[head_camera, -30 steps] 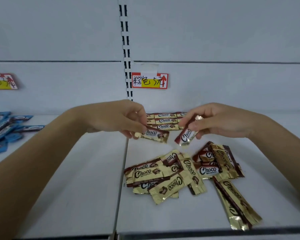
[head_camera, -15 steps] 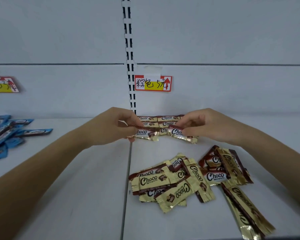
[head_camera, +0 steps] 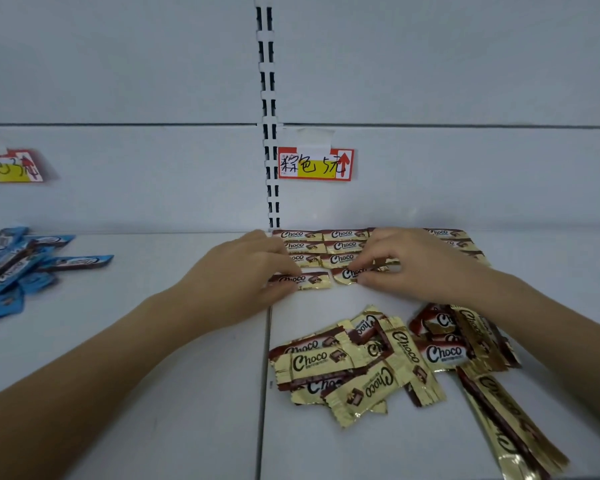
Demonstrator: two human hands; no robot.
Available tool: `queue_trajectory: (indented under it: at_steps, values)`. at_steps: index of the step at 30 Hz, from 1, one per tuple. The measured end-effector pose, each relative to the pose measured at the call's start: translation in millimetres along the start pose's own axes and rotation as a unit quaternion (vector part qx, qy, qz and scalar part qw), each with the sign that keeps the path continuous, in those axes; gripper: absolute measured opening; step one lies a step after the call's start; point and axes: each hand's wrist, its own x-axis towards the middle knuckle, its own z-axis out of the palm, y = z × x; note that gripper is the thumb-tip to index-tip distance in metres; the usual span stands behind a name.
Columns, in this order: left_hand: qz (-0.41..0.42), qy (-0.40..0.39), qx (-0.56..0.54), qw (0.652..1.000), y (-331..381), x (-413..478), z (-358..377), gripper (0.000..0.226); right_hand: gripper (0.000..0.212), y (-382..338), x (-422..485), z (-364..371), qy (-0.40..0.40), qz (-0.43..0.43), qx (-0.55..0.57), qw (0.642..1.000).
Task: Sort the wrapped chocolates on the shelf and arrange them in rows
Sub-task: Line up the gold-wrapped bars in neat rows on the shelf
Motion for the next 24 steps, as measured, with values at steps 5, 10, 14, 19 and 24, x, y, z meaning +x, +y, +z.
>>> queue_trajectory:
  at_steps: [5,10,14,19,24]
  values:
    - [-0.023,-0.009,-0.017,1.0,-5.3,0.7,1.4,0.025,0.024,0.4,0.7,4.5,0.013,-0.006,0.002,1.0]
    - [-0.031,-0.027,-0.031,0.999,-3.0,2.9,3.6,0.028,0.026,1.7,1.1,5.1,0.006,-0.016,-0.022,1.0]
    - [-0.03,-0.025,-0.035,0.999,-1.7,2.9,3.6,0.029,0.023,3.5,-0.1,4.0,0.006,-0.008,-0.013,1.0]
    - [-0.039,-0.03,-0.032,0.998,-1.6,3.2,4.8,0.03,0.023,5.9,-1.7,2.9,0.006,-0.008,-0.017,1.0]
    - [-0.035,-0.027,-0.035,0.998,-0.9,4.1,5.7,0.031,0.022,8.1,-1.7,4.0,0.008,-0.015,-0.011,1.0]
